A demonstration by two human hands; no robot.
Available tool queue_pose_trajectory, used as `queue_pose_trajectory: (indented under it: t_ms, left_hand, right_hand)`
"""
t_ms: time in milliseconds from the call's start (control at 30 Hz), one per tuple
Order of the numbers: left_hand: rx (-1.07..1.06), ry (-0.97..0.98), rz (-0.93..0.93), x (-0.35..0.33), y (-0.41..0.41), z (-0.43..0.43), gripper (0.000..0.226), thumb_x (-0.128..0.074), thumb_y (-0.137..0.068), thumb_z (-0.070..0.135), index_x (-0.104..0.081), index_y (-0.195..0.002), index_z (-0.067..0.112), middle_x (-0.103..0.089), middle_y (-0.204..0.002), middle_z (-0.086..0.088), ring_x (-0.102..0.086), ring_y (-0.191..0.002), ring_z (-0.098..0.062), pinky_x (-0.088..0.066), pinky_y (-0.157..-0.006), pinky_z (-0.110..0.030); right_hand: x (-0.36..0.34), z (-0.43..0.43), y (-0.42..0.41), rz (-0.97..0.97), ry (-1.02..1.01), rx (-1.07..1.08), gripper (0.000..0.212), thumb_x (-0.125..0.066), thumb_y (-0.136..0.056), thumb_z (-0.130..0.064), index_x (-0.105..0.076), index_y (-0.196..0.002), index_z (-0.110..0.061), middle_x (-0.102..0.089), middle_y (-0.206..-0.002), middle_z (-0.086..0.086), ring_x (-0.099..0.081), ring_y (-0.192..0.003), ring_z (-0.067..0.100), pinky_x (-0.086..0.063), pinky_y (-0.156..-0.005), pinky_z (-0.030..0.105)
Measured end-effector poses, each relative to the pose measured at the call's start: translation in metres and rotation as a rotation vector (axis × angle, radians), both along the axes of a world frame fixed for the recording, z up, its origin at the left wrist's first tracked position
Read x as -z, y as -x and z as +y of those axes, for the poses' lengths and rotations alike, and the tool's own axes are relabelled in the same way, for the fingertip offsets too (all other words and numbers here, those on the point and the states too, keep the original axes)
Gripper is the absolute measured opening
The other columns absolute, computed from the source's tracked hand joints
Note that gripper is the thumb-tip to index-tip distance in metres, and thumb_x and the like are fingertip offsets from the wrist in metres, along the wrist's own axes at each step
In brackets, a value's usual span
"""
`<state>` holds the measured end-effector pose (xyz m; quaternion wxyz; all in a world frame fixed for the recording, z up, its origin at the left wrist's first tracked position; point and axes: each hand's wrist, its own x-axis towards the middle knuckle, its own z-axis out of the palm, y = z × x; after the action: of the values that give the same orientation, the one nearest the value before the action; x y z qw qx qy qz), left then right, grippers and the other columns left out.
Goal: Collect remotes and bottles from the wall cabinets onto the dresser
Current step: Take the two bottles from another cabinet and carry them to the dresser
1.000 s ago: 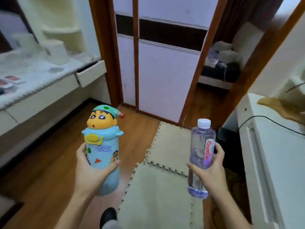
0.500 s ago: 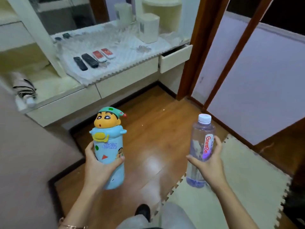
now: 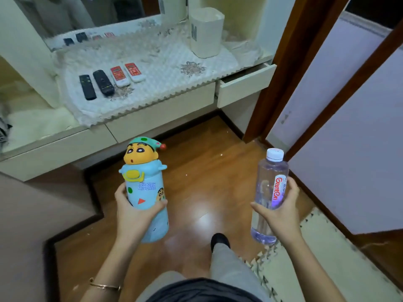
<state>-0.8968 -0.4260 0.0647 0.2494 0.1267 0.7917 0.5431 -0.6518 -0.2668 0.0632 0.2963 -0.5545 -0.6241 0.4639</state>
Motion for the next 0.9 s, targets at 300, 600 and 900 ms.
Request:
queue_pose_trajectory:
  t_ms: [300,600,900]
  left_hand:
    - [-0.121,-0.011,0.06,-0.025,0.022,0.112,0.084,-0.083,-0.059,0.001,-0.029,-0.116,0.031,-0.049,-0.093,0.018,-0.053,-0.083,0.001,-0.043,-0.067,-0.02]
    - [-0.339,-0.025,0.018,-0.009,0.131,0.176,0.091,-0.087,-0.055,0.01,-0.035,-0.131,0.016,-0.057,-0.107,-0.003,-0.06,-0.093,-0.024,-0.049,-0.083,-0.039]
    - [-0.263,-0.143,0.087,-0.037,0.252,0.294,0.069,-0.087,-0.045,0.024,-0.045,-0.1,0.028,-0.062,-0.105,-0.004,-0.064,-0.092,-0.021,-0.054,-0.079,-0.038]
  right_hand:
    - [-0.016,0.152,0.052,0.022,0.009,-0.132,0.094,-0.078,-0.067,0.003,-0.023,-0.14,-0.018,-0.043,-0.131,0.007,-0.046,-0.114,0.018,-0.042,-0.094,0.036]
    - [-0.007,0.233,0.19,-0.009,0.04,-0.333,0.098,-0.079,-0.065,0.004,-0.021,-0.14,-0.019,-0.039,-0.117,-0.005,-0.045,-0.108,0.012,-0.042,-0.087,0.028]
    - [-0.049,0.331,0.334,0.093,-0.065,-0.415,0.101,-0.082,-0.063,-0.002,-0.017,-0.139,-0.021,-0.045,-0.121,-0.004,-0.049,-0.112,0.014,-0.039,-0.093,0.026]
